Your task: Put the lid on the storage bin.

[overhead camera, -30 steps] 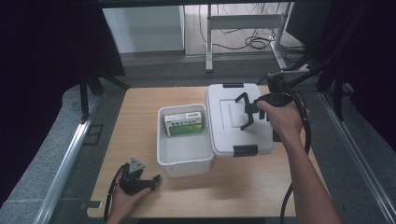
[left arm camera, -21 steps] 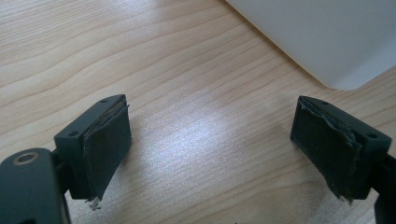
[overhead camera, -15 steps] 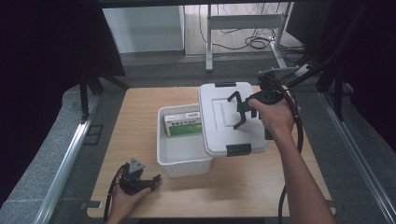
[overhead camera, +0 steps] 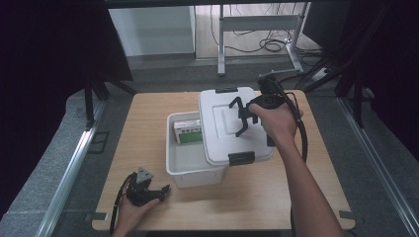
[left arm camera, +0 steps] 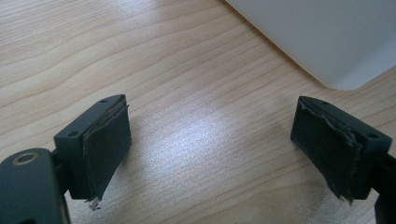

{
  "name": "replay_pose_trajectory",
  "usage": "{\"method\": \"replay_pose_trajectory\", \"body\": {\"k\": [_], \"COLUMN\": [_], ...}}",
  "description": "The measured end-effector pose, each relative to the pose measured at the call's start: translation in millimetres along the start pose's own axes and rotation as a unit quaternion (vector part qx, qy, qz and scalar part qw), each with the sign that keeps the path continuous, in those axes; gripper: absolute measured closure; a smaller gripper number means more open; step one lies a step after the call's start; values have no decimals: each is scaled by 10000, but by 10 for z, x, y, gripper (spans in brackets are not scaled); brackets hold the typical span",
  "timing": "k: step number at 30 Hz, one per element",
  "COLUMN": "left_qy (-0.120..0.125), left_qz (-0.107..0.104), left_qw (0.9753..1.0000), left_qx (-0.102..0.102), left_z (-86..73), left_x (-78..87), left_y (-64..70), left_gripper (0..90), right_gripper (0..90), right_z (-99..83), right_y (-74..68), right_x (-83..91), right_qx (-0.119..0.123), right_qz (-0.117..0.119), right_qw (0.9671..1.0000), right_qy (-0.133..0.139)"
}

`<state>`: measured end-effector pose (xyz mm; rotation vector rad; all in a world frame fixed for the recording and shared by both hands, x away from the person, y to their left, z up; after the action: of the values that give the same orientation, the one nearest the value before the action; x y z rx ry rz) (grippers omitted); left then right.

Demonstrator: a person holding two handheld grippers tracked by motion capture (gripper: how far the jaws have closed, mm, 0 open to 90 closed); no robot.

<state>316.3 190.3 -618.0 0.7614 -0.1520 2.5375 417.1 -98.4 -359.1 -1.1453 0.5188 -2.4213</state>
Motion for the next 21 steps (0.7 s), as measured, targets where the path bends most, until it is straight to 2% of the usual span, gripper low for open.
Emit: {"method": "replay_pose_trajectory", "body": {"k": [12,21], "left_qy": [-4,-10], "left_qz": [-8,-13], "left_qw": [10000,10000], "left_qx": [-3,-4], "left_z": [1,1], "left_x": [-1,0], "left_y": [0,0], "left_gripper": [120,120], "right_gripper": [848,848], "right_z": [-79,-134], "right_y": [-231,-347], "right_x": [-192,-309], "right_qx": [59,54], "right_qz": [60,138], "right_qw": [9998,9995], "right_qy": [-178,-277]}}
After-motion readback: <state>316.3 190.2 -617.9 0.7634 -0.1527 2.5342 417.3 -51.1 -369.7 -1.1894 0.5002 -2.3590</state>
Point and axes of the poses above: each handheld gripper's, and its own axes: x roughly backward along the jaws, z roughly out of its top, y roughly to its right, the point moved 10 cm from there along -x, roughly forward along the jaws, and after that the axes turned 14 degrees about y, right-handed, at the moved point
